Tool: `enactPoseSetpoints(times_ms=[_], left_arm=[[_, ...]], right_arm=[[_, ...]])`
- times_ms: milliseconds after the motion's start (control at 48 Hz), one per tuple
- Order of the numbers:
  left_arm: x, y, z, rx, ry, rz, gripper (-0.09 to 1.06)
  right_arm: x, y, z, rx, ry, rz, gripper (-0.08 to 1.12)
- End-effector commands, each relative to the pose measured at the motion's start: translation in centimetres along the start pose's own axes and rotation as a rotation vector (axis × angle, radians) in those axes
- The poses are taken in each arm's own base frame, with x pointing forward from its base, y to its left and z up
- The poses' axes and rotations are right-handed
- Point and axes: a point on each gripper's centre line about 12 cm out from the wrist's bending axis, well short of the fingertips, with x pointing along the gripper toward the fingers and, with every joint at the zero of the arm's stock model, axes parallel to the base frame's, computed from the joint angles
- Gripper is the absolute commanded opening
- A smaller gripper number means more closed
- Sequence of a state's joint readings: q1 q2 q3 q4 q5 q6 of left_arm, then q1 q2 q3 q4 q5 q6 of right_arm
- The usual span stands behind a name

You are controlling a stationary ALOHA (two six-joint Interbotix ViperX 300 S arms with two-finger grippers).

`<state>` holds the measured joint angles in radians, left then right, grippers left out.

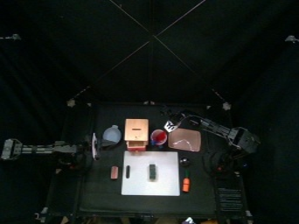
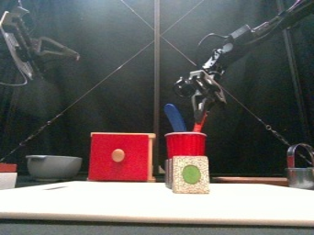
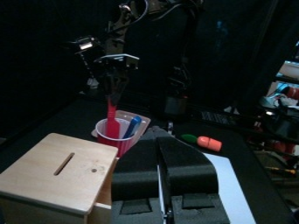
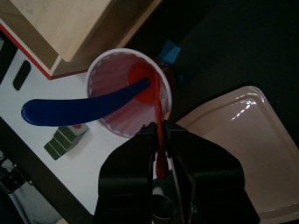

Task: Place sushi on board then cut the sushi with the knife then place the pieces on the plate
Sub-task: Grasp knife edge with left hand

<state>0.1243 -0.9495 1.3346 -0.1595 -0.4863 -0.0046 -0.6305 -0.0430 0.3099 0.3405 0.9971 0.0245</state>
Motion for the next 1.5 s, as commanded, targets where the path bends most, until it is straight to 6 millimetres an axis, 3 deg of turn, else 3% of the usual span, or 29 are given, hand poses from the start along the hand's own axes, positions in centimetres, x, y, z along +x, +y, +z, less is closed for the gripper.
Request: enactPoseSetpoints(times_ms=[21, 271, 354, 438, 542, 729, 833, 1021, 1229, 1312, 1500], left_arm=[[0.3, 0.0, 0.5, -0.003, -0.014, 0.003, 0.12], [0.6, -0.6, 1.6, 0.082, -0.043, -0.035, 0.12], [0.7, -0.7, 1.9, 0.102, -0.05, -0.043, 0.19], [1.0, -0.7, 1.5, 0.103, -0.032, -0.04, 0.3], [2.7, -0.5, -0.2, 0.108, 0.06, -0.031, 0.48], [6.3, -0.5, -2.1, 0.115, 0.171, -0.02, 0.9], [7.2, -0.8, -1.8, 0.121, 0.12, -0.034, 1.01], [9.5, -1.9, -1.6, 0.16, 0.061, -0.089, 1.01], [11.1, -2.5, -3.2, 0.174, 0.11, -0.117, 0.97], [11.1, -2.6, -3.5, 0.173, 0.118, -0.12, 0.91], [11.0, -2.6, -3.8, 0.176, 0.13, -0.122, 0.65]], right_arm=[[-2.5, 1.0, 0.4, -0.028, -0.066, 0.016, 0.43], [-10.4, 2.3, -2.4, -0.135, -0.296, -0.012, 0.43], [-12.2, 2.4, -3.8, -0.158, -0.429, 0.002, 0.43], [-12.2, 2.7, -4.6, -0.185, -0.553, 0.026, 0.43], [-11.6, 4.6, -5.7, -0.28, -0.684, 0.069, 0.43], [-9.0, 10.0, -8.4, -0.553, -0.817, 0.171, 0.43], [-7.7, 12.3, -9.7, -0.634, -0.867, 0.238, 0.43], [-6.0, 13.8, -9.4, -0.669, -0.873, 0.26, 0.43], [-5.7, 13.9, -9.1, -0.682, -0.877, 0.252, 0.43], [-5.8, 13.9, -9.1, -0.68, -0.881, 0.252, 0.43], [-5.8, 13.9, -9.0, -0.678, -0.886, 0.252, 0.43]])
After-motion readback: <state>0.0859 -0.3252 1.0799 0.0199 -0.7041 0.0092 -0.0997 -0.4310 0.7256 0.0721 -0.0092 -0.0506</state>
